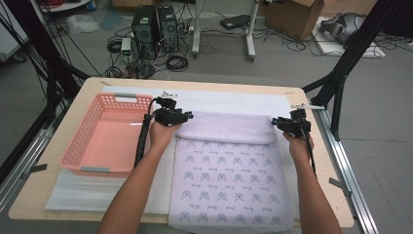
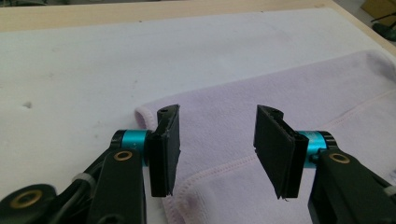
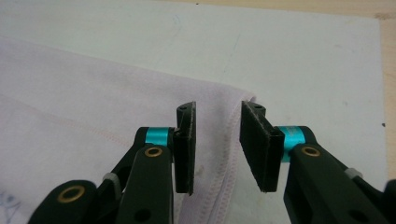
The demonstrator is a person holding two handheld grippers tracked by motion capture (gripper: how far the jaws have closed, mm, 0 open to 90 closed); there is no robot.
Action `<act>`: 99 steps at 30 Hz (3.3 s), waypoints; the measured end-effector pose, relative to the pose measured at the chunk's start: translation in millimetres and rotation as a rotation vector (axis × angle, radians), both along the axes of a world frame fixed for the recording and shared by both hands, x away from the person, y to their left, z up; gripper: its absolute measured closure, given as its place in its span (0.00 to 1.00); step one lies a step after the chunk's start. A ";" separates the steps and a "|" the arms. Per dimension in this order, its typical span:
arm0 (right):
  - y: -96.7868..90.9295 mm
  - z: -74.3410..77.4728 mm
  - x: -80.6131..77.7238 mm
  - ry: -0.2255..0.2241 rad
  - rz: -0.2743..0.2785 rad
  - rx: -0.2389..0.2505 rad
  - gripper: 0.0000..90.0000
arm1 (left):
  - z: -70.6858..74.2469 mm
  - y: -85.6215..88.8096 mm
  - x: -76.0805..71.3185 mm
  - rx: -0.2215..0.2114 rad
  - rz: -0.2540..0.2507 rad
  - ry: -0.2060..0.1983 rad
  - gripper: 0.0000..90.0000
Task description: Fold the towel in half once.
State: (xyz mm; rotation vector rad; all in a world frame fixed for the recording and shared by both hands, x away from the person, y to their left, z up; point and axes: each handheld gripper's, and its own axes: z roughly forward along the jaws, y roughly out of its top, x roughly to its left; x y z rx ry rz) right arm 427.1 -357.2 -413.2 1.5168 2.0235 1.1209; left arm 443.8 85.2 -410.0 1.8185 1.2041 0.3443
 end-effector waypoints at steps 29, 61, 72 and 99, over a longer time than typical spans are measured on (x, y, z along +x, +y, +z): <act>6.2 5.3 -36.2 0.024 0.125 -0.075 0.97 | -13.4 -3.0 -54.2 0.087 -0.036 -0.088 0.97; -6.9 -13.8 -164.8 -0.096 0.152 -0.028 0.97 | -26.7 26.9 -175.3 0.035 -0.161 -0.181 1.00; -4.5 -19.1 -179.5 -0.096 0.139 -0.034 0.91 | -32.9 34.8 -184.2 -0.018 -0.142 -0.123 0.67; 15.2 -27.4 -176.7 -0.019 0.157 -0.146 0.98 | -28.6 12.7 -174.7 0.072 -0.165 -0.108 0.96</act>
